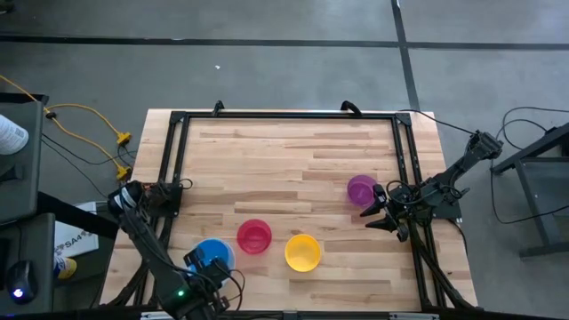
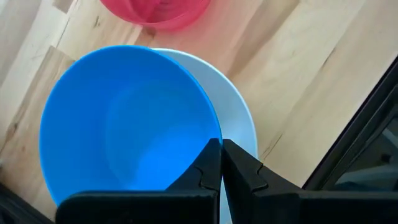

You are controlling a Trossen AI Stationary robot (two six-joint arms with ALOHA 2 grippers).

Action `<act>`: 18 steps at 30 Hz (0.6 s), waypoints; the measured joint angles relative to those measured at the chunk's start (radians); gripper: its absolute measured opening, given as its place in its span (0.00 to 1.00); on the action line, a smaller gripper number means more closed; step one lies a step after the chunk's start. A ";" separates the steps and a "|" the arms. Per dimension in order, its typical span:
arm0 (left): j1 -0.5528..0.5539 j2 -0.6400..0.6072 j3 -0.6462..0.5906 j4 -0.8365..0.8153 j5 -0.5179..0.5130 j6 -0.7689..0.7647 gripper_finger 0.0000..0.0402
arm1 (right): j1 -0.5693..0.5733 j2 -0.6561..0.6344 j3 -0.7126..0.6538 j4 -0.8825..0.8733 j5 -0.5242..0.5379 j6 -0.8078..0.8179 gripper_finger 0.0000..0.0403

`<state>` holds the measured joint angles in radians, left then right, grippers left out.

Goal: Nest bowls inside each other
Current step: Stack the blue bowl on the white bowl

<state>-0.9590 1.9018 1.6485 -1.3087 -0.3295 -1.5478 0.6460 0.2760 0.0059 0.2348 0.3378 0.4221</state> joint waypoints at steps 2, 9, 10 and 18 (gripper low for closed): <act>-0.006 0.006 0.000 -0.001 -0.002 -0.010 0.00 | 0.000 0.000 0.000 0.000 0.000 0.000 0.42; -0.017 0.006 -0.080 0.057 0.007 -0.033 0.00 | 0.000 0.000 0.000 0.000 0.000 0.000 0.42; -0.017 0.006 -0.093 0.076 0.007 -0.032 0.00 | 0.000 0.000 0.000 0.000 0.000 0.000 0.42; -0.017 0.006 -0.160 0.177 0.033 -0.027 0.00 | 0.000 0.000 0.000 0.000 0.000 0.000 0.42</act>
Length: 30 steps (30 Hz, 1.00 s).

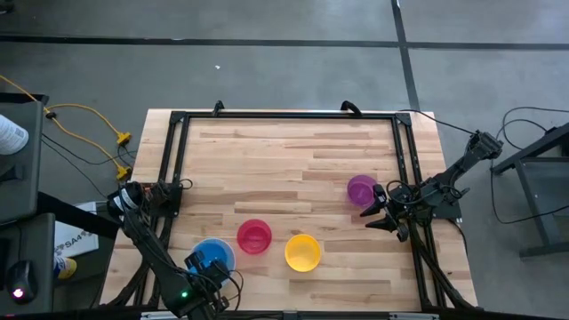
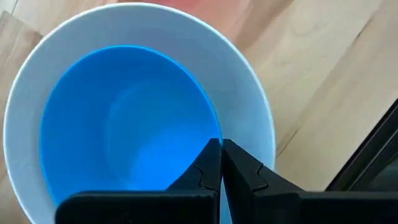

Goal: Nest bowls inside each other
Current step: Stack the blue bowl on the white bowl, then stack the pink bowl on the blue bowl

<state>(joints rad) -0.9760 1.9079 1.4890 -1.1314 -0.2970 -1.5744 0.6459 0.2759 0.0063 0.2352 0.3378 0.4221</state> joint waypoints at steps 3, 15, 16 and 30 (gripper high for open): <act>0.000 -0.001 -0.017 0.036 -0.001 0.012 0.00 | 0.000 0.000 0.000 0.000 0.000 0.000 0.42; 0.000 -0.001 -0.041 0.082 -0.007 0.062 0.12 | 0.000 0.000 0.000 0.000 0.000 0.000 0.42; 0.000 -0.001 -0.041 0.082 -0.008 0.062 0.12 | 0.000 0.000 0.000 0.000 0.000 0.000 0.42; 0.001 -0.001 0.070 -0.080 0.002 0.101 0.13 | 0.000 0.000 0.000 0.000 0.000 0.000 0.42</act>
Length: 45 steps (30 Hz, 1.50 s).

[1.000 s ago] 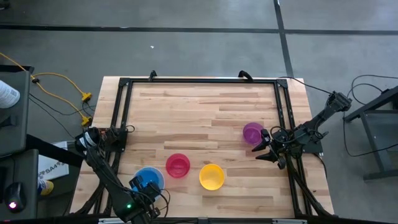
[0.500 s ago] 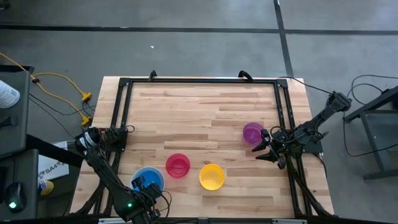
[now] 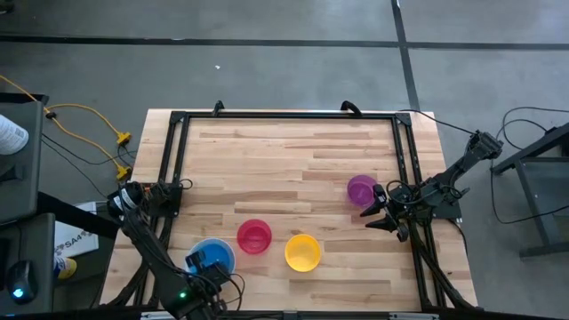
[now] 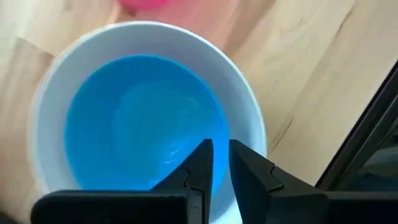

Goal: Nest bowls inside each other
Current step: Stack the pink bowl on the blue bowl

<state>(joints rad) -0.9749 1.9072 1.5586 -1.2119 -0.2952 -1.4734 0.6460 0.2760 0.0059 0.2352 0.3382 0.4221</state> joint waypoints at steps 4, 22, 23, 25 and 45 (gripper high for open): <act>0.012 -0.001 0.034 -0.040 -0.013 0.055 0.13 | 0.000 0.000 0.000 0.000 0.002 0.000 0.42; 0.384 -0.001 0.034 -0.078 0.010 0.422 0.13 | 0.000 0.000 0.000 0.000 0.000 0.000 0.42; 0.400 -0.001 0.034 -0.078 -0.002 0.423 0.13 | 0.000 0.000 0.000 0.000 0.000 0.000 0.42; 0.432 -0.001 0.034 -0.078 -0.008 0.428 0.13 | 0.000 0.000 0.000 0.000 0.000 0.000 0.42; 0.557 -0.001 0.033 0.031 0.084 0.429 0.13 | 0.000 0.000 0.000 -0.060 -0.008 0.004 0.42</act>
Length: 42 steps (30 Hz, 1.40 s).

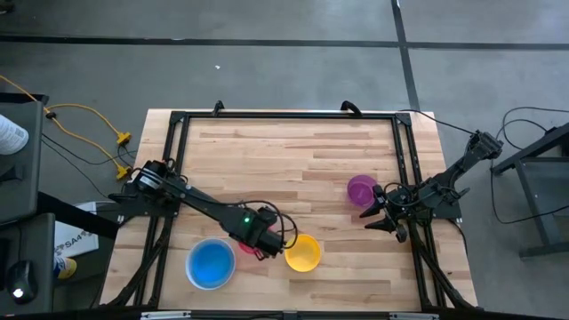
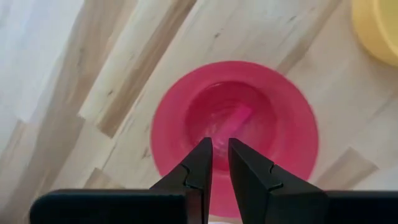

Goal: Nest bowls inside each other
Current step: Stack the pink bowl on the blue bowl

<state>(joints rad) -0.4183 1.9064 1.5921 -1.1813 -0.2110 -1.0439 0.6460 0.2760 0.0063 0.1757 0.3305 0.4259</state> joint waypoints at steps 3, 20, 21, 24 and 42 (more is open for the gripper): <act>0.000 0.000 0.000 0.020 0.000 0.027 0.13 | 0.000 0.000 0.000 0.000 0.000 0.000 0.42; 0.029 0.000 -0.058 -0.010 -0.022 0.351 0.13 | 0.000 0.000 0.000 0.000 0.000 0.031 0.42; 0.027 0.000 -0.061 -0.010 -0.018 0.393 0.13 | 0.000 0.000 0.000 0.000 0.000 0.042 0.42; 0.025 0.000 -0.063 0.006 -0.017 0.535 0.13 | 0.000 0.000 0.000 0.000 0.000 0.049 0.42; 0.047 0.000 -0.064 0.058 -0.049 0.770 0.13 | 0.000 0.000 0.000 0.000 0.003 0.042 0.42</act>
<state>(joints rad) -0.3712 1.9064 1.5284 -1.1234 -0.2595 -0.2738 0.6460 0.2760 0.0063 0.1753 0.3336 0.4682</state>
